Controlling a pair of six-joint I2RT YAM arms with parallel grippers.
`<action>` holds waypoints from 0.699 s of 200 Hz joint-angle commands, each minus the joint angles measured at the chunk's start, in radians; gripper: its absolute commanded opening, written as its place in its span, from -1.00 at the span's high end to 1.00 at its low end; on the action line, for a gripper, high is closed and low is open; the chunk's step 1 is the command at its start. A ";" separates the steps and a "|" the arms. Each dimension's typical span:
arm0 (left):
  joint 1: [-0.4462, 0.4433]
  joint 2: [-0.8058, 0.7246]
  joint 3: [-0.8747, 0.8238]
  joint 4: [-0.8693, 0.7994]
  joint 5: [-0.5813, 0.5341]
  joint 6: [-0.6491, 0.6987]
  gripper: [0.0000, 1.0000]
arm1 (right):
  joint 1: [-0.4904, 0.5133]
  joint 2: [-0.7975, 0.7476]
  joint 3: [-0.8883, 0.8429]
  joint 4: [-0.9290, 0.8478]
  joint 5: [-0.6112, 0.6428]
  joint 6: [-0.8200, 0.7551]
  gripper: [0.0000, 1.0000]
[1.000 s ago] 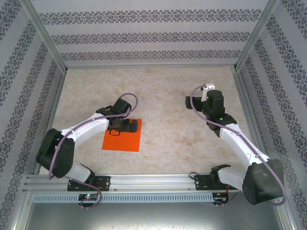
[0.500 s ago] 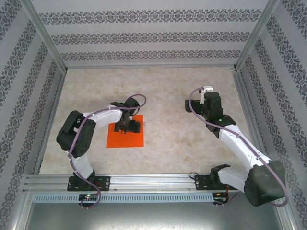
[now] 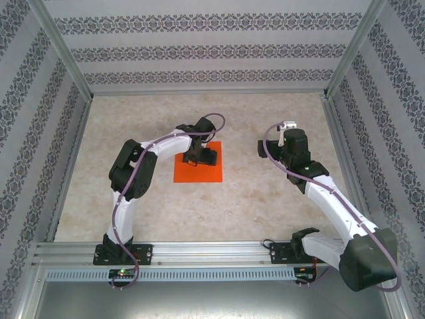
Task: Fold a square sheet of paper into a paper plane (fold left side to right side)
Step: Move the square sheet of paper to the center of the table, then pick up the square sheet of paper from the center of the table.
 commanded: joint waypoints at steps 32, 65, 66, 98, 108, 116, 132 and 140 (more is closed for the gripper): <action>-0.016 -0.121 -0.073 0.067 0.061 0.021 -0.80 | 0.039 0.097 0.071 -0.032 -0.099 0.061 -0.95; 0.015 -0.299 -0.198 0.079 0.039 -0.021 -0.83 | 0.112 0.262 0.177 -0.051 -0.109 0.067 -0.95; 0.017 -0.304 -0.203 0.080 0.040 -0.023 -0.83 | 0.115 0.268 0.179 -0.052 -0.111 0.067 -0.95; 0.052 -0.410 -0.375 0.151 0.123 -0.096 -0.75 | 0.161 0.486 0.334 -0.081 -0.153 0.098 -0.95; 0.058 -0.422 -0.416 0.181 0.142 -0.117 -0.70 | 0.169 0.557 0.387 -0.095 -0.152 0.123 -0.95; 0.064 -0.422 -0.439 0.197 0.152 -0.132 -0.65 | 0.177 0.610 0.424 -0.097 -0.158 0.135 -0.95; 0.075 -0.408 -0.454 0.213 0.165 -0.151 -0.53 | 0.188 0.709 0.497 -0.098 -0.166 0.164 -0.95; 0.077 -0.400 -0.455 0.221 0.165 -0.152 -0.50 | 0.191 0.760 0.537 -0.105 -0.176 0.175 -0.95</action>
